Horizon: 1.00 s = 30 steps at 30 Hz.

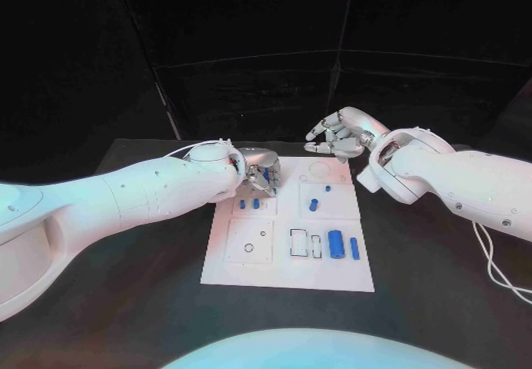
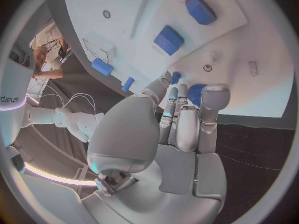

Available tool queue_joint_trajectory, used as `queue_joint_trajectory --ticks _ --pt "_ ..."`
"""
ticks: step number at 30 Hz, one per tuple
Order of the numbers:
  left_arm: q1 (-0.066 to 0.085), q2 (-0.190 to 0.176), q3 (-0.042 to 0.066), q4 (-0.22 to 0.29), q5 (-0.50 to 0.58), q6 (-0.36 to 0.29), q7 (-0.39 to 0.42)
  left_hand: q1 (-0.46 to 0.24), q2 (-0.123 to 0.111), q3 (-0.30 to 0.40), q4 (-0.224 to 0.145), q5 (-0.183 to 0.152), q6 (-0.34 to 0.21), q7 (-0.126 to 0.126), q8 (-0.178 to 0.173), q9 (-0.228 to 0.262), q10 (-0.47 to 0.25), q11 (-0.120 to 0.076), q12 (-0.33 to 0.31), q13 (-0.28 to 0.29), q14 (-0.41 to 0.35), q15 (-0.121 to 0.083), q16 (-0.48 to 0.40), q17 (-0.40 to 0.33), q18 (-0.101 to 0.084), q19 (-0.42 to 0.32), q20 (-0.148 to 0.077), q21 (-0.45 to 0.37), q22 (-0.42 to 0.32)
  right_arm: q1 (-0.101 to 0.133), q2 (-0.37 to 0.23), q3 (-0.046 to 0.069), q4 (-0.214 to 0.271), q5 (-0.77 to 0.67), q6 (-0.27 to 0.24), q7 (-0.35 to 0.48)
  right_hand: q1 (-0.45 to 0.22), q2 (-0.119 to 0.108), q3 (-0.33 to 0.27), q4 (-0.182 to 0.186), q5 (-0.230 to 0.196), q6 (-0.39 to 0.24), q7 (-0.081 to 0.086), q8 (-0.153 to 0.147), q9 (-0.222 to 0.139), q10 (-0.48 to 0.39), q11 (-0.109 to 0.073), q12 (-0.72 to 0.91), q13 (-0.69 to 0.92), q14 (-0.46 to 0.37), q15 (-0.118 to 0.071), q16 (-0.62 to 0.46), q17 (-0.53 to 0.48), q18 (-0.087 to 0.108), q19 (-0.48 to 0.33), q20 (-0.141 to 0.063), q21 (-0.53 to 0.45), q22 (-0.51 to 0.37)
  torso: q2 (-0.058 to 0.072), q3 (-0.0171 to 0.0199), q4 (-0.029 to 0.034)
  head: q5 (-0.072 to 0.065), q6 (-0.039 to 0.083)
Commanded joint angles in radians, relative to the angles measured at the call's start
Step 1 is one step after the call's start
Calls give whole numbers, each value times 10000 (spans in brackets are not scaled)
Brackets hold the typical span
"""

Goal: Assemble the parts on the task board

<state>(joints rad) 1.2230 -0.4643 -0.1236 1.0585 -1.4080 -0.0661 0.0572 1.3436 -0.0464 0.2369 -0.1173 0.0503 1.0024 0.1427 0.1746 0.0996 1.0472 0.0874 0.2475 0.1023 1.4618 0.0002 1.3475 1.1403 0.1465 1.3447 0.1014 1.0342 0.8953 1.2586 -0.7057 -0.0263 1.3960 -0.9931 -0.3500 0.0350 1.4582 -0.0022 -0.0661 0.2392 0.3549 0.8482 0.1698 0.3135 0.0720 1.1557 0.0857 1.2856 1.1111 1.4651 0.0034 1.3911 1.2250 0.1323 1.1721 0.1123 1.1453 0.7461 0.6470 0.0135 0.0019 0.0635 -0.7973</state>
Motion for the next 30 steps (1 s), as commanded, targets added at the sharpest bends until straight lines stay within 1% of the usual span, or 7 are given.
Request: queue_joint_trajectory --ticks 1,5,7,13,18,23,30 --pt "2 37 8 -34 -279 193 -188 32 47 127 -6 1 89 25 -56 -26 106 -6 -95 -40 243 3 36 -26 -121 49 -5 67 30 18 9 7 -19 -28 -92 71 120 -18 25 52 44 -59 -6 39 -16 -75 -8 -23 -9 40 43 -37 -1 173 17 8 -40 -6 -7 -1 14 9 -16" --pt "-6 76 9 -101 -294 223 -260 33 75 249 -17 0 128 32 -93 -56 164 -4 -160 -101 248 4 41 -40 -135 66 -3 125 111 18 15 7 -35 -30 -91 71 120 -18 25 52 44 -59 -6 39 -16 -75 -8 -23 -9 40 43 -37 -1 173 17 8 -40 -6 -8 2 4 3 -18" --pt "-7 105 9 -130 -297 242 -280 28 89 305 -18 -1 153 32 -104 -67 202 -6 -181 -124 243 4 28 -78 -145 82 -3 169 170 18 17 7 -40 -30 -88 70 120 -18 25 52 44 -59 -6 39 -16 -75 -8 -23 -9 40 43 -37 -1 173 17 8 -40 -6 -8 1 3 -6 -45" --pt "-8 191 10 -196 -301 305 -306 20 120 474 -28 1 222 21 -135 -97 296 -16 -244 -188 238 -2 19 -126 -148 81 -5 201 221 18 33 7 -46 -30 -72 68 120 -18 25 52 44 -59 -6 39 -16 -75 -8 -23 -9 40 43 -37 -1 173 17 8 -40 -6 -2 -4 6 -6 -50" --pt "-9 249 10 -301 -301 346 -312 12 126 576 -39 1 260 18 -155 -115 348 -22 -285 -226 235 -7 18 -149 -147 74 -8 207 236 18 41 7 -49 -30 -65 68 120 -18 25 52 44 -59 -6 39 -16 -75 -8 -23 -9 40 43 -37 -1 173 17 8 -40 -6 -7 0 10 -1 -59" --pt "-12 286 11 -363 -301 418 -311 2 124 612 -40 1 277 18 -161 -121 371 -23 -298 -239 234 -8 18 -156 -151 79 -8 226 262 18 51 7 -51 -30 -59 71 120 -18 25 52 44 -59 -6 39 -16 -75 -8 -23 -9 40 43 -37 -1 173 17 8 -40 -6 -7 -1 9 -9 -68" --pt "-20 336 11 -401 -301 615 -320 19 64 779 -107 -5 350 -15 -190 -149 467 -45 -368 -297 234 -23 29 -180 -164 92 -17 297 362 18 52 7 -50 -30 -66 77 140 -9 34 55 62 -63 -4 47 -16 -61 -8 -9 5 44 43 -30 12 172 20 8 -38 -1 -9 -4 10 -29 -78"
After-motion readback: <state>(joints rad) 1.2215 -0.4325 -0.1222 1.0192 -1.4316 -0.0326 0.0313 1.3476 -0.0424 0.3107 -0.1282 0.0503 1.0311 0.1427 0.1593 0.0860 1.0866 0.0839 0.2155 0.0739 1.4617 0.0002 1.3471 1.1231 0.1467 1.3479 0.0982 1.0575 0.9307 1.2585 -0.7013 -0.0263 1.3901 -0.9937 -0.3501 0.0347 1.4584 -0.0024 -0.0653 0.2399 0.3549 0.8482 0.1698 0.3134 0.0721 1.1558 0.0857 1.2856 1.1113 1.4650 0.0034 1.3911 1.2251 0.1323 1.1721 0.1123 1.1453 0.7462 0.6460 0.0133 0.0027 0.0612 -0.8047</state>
